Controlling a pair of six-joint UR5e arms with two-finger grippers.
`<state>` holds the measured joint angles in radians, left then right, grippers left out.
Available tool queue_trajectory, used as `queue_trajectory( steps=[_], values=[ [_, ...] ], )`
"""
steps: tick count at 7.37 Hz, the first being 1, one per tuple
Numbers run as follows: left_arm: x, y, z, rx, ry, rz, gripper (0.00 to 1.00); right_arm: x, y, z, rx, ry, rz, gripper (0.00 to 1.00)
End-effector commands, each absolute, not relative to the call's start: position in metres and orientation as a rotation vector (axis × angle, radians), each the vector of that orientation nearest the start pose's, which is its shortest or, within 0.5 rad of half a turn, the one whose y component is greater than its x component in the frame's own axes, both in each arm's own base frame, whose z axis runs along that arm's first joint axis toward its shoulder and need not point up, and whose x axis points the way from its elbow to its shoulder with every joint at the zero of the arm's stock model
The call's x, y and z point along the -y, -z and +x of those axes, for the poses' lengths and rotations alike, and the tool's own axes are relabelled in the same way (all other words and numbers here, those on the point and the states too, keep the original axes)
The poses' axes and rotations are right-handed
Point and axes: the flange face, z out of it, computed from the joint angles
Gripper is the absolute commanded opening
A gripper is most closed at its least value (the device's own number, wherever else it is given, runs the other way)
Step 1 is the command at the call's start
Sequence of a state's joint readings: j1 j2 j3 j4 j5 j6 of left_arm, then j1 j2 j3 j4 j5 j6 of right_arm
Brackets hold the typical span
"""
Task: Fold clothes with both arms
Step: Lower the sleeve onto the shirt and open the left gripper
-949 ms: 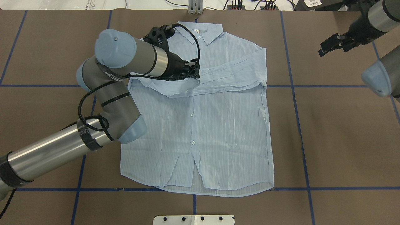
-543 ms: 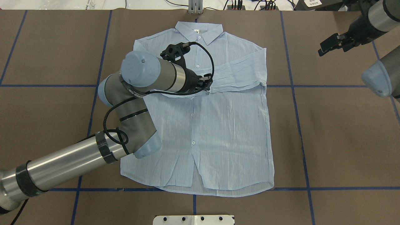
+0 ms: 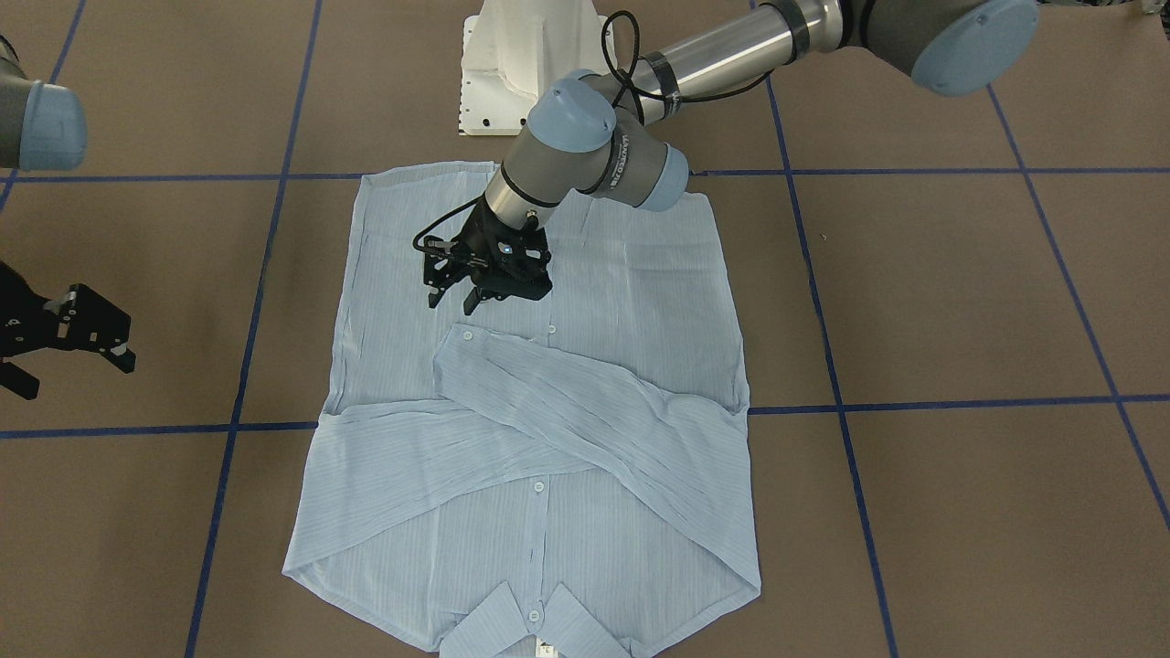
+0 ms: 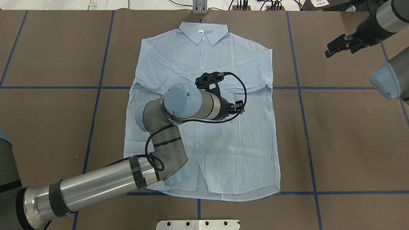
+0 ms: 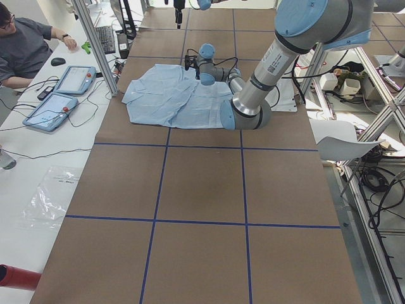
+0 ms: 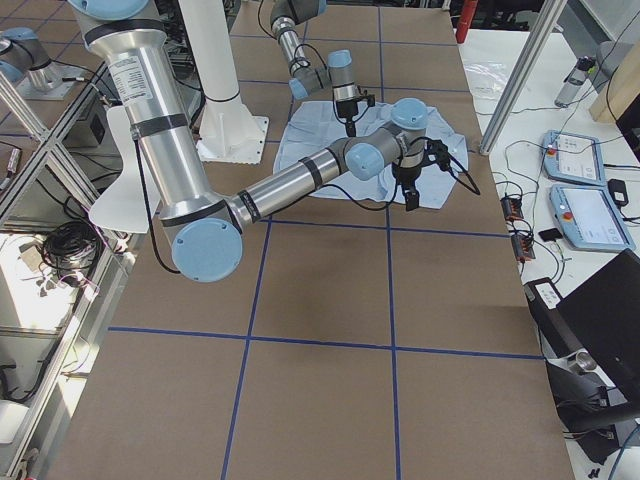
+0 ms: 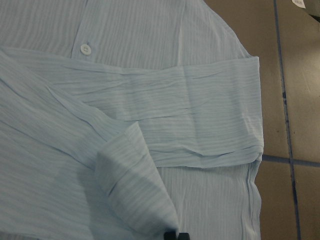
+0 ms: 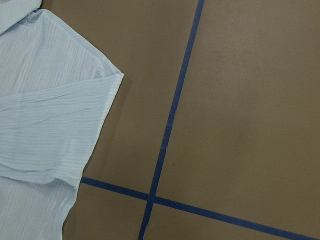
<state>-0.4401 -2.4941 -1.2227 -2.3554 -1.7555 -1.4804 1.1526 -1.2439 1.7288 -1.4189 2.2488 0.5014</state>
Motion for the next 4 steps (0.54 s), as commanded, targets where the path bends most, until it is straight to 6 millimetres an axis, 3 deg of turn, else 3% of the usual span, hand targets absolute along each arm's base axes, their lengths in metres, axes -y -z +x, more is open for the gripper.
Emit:
queue_trajectory(
  steps=[1,3,4],
  values=[
    [0.430,-0.132,0.664,-1.332,0.115,0.198,1.00,0.581,-0.376,-0.189,0.874,0.091,0.241,1.00],
    [0.411,-0.162,0.629,-1.251,0.029,0.157,1.00,0.550,-0.354,-0.221,0.907,0.037,0.200,1.00],
    [0.397,-0.169,0.598,-1.176,-0.014,0.170,1.00,0.516,-0.347,-0.243,0.896,0.008,0.195,1.00]
  ],
)
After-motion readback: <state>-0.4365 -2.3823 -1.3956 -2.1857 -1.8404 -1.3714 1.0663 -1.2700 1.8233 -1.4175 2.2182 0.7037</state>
